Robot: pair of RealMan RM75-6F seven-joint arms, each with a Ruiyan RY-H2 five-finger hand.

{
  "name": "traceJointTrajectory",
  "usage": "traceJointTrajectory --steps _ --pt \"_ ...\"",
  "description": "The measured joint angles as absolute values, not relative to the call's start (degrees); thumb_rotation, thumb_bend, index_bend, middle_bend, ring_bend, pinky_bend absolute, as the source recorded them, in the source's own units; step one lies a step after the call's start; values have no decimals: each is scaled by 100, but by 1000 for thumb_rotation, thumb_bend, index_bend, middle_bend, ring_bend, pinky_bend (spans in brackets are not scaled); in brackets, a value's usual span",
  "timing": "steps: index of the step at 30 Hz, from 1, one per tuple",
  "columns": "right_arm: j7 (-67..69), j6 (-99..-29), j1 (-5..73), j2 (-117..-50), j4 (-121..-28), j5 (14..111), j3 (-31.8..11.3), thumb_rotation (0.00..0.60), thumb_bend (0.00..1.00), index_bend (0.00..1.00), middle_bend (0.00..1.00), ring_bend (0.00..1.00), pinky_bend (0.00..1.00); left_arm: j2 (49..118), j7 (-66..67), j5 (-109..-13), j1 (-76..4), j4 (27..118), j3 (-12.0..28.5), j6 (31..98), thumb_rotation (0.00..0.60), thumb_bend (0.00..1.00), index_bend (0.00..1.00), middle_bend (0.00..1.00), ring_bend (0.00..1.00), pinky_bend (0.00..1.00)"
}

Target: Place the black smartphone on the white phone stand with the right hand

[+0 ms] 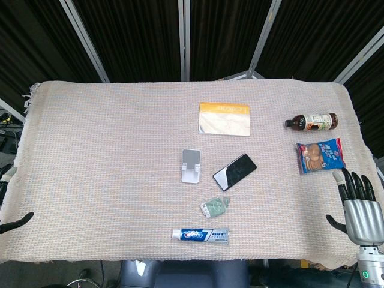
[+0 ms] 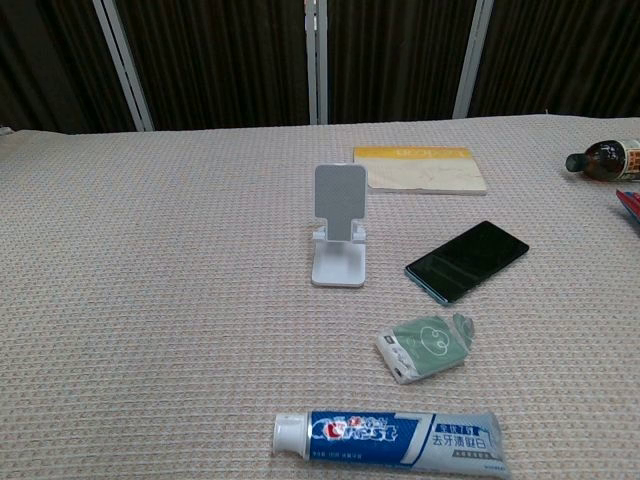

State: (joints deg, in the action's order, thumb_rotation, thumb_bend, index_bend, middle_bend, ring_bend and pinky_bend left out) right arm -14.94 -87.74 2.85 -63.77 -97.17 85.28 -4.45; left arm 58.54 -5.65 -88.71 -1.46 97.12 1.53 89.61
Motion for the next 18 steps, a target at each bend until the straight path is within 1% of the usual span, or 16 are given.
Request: traceJointTrajectory --steps 7,11,15,18 --pt "-1491 -8730 296 -6374 -9717 8536 -426 600 0 0 0 0 0 5847 -576 -8848 -138 9706 153 8959 600 0 0 0 0 0" --pt "-1460 -8591 351 -6362 -9704 8527 -415 600 0 0 0 0 0 5847 -580 -8800 -130 9688 159 8949 600 0 0 0 0 0" --pt "-1323 -8223 561 -6316 -9670 8557 -424 600 0 0 0 0 0 5867 -555 -8709 -135 9674 185 8914 600 0 0 0 0 0" --pt "-1201 -7758 895 -6283 -9560 8698 -431 600 0 0 0 0 0 5902 -535 -8671 -153 9657 199 8865 600 0 0 0 0 0"
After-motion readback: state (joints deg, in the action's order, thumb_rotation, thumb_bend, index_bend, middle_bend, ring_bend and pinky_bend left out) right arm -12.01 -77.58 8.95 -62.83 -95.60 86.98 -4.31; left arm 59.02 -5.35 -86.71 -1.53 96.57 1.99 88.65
